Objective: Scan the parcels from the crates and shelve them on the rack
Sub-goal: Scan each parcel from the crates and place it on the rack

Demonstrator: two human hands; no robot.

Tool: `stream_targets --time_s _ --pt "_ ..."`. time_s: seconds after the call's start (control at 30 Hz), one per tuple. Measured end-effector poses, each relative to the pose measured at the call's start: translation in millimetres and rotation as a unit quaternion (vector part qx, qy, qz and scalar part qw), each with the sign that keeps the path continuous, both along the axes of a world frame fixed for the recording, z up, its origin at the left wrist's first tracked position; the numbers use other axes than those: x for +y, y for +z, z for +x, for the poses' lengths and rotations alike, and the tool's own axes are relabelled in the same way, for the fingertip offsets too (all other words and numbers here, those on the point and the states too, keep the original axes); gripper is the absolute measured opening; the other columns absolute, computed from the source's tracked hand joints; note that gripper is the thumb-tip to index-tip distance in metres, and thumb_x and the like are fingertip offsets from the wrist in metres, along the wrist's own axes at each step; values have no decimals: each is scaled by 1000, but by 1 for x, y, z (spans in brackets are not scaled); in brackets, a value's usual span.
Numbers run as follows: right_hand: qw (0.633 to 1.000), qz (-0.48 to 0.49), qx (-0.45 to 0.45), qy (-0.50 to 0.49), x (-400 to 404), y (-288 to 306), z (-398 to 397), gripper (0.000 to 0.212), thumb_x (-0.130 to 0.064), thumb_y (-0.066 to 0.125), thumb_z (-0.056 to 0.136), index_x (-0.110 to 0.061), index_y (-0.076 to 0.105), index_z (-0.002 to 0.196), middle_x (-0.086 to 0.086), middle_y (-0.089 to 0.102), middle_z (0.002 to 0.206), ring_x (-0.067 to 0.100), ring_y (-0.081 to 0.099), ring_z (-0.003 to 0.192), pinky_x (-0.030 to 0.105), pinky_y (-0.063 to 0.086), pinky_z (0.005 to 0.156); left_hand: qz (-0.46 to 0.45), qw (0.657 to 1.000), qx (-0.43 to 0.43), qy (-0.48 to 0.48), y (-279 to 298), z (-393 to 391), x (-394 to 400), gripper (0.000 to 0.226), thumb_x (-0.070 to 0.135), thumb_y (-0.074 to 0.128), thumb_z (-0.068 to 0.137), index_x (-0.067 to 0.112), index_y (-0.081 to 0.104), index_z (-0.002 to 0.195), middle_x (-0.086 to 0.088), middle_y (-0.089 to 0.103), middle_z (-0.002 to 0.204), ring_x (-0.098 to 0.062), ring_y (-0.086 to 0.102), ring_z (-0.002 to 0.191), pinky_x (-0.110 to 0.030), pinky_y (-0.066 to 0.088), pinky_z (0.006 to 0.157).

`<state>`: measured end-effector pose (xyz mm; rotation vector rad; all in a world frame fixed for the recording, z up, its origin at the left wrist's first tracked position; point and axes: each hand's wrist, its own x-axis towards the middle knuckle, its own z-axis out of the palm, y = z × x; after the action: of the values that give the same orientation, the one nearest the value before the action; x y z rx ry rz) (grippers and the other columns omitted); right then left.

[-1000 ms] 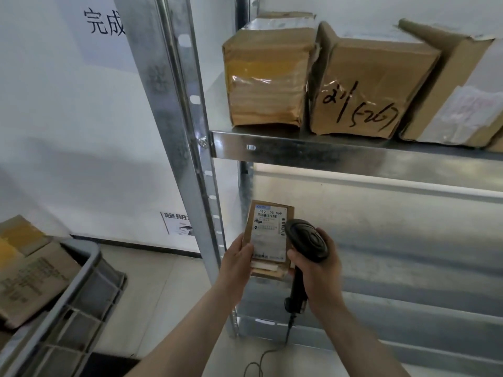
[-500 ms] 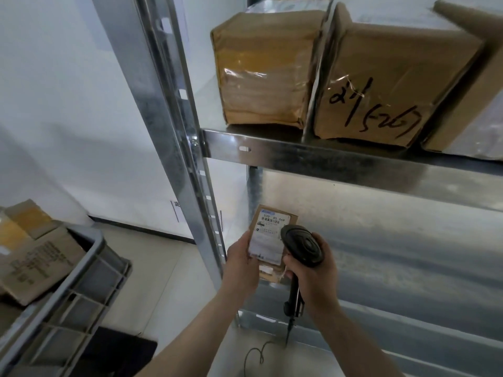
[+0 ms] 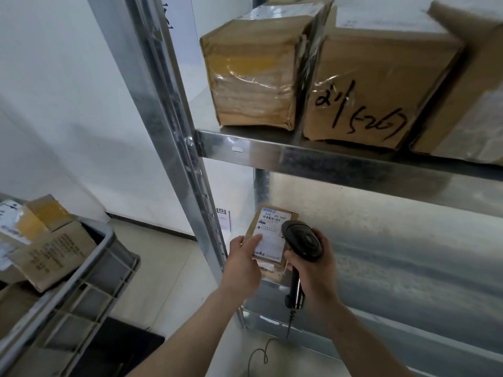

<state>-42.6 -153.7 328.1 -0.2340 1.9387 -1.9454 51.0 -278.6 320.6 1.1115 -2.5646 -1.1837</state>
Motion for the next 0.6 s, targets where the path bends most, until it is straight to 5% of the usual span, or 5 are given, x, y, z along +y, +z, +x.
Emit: stream_targets --time_s 0.27,0.47,0.6 --pt "1000 13 4 6 2 7 3 62 -2 80 71 -52 64 102 -10 75 99 23 73 92 54 62 78 -29 999 -17 -28 -1 2 -1 67 -3 51 96 30 38 153 -3 26 155 -24 46 135 -30 44 111" --pt "999 -8 33 7 18 15 16 65 -33 82 60 -38 60 121 3 73 104 31 69 88 46 60 71 -70 996 -5 -51 16 16 10 69 0 56 94 31 38 152 -1 24 155 -22 46 135 -23 44 107" --pt "997 -18 75 14 35 25 32 78 -39 82 55 -33 57 129 5 72 108 37 69 95 56 57 82 -76 995 -4 -58 31 39 22 70 7 60 94 36 36 153 2 17 162 -22 44 138 -14 36 100"
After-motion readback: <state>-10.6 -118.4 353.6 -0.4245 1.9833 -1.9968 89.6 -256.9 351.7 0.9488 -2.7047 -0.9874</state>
